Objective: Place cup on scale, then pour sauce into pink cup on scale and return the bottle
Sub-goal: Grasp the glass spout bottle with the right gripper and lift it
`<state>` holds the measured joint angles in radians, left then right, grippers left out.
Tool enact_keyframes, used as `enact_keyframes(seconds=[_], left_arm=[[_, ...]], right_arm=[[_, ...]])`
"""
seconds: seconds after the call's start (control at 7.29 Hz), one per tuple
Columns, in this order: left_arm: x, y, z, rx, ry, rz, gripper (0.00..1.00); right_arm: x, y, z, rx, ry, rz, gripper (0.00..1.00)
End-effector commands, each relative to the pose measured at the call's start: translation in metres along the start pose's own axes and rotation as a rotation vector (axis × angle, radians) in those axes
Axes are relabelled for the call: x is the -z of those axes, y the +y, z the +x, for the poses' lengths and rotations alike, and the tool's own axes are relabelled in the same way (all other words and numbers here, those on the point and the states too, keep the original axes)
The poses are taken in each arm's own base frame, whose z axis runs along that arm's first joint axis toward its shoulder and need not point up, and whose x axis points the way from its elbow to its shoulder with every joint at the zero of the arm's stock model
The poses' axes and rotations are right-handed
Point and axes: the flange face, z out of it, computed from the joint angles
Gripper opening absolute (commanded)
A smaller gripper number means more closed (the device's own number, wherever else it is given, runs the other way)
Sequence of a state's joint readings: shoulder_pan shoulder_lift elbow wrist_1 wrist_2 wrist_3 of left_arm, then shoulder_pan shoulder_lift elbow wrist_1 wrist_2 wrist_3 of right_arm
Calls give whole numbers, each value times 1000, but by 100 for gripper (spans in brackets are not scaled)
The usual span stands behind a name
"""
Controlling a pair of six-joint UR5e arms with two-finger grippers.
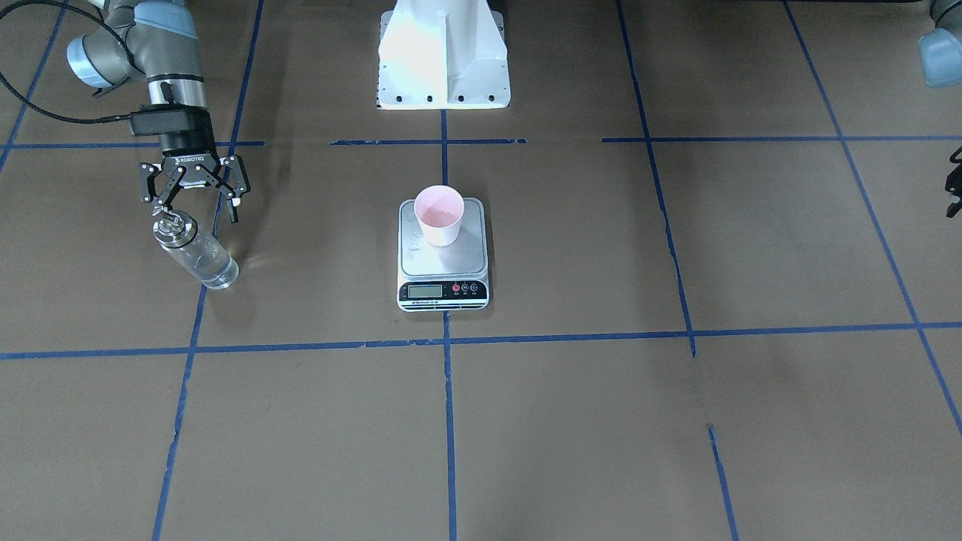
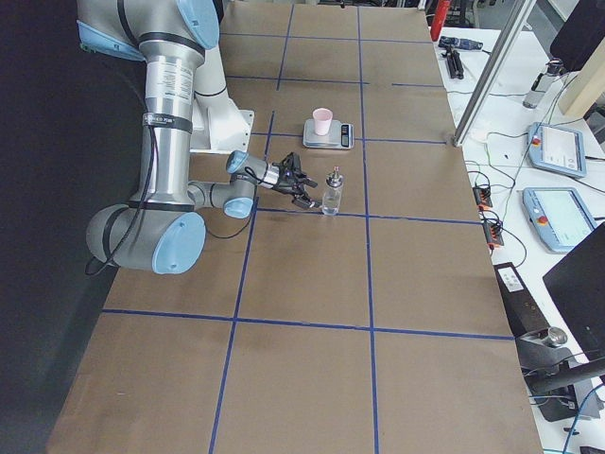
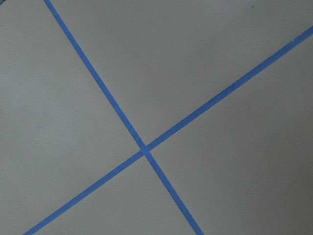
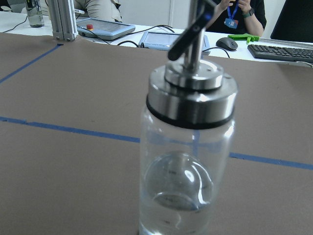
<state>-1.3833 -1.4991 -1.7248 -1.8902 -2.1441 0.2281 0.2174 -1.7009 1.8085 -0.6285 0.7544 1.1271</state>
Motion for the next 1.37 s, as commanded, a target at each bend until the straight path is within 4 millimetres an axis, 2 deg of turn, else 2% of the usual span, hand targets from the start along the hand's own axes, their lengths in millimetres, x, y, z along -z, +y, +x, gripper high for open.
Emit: enact_keyframes(seconds=[0.0, 0.27, 0.82, 0.96, 1.23], left_arm=[[2, 6, -8, 19, -9, 1, 100], [4, 6, -10, 23, -13, 3, 100], [9, 6, -15, 35, -19, 11, 100], [9, 6, -15, 37, -20, 11, 100], [10, 4, -15, 35, -19, 13, 100]], right_arm=[[-35, -5, -1, 5, 44, 28, 100], [-43, -10, 10, 14, 61, 29, 100], [-50, -24, -2, -13, 41, 24, 97], [-52, -28, -9, -25, 30, 25, 79], [-53, -36, -16, -35, 20, 32, 0]])
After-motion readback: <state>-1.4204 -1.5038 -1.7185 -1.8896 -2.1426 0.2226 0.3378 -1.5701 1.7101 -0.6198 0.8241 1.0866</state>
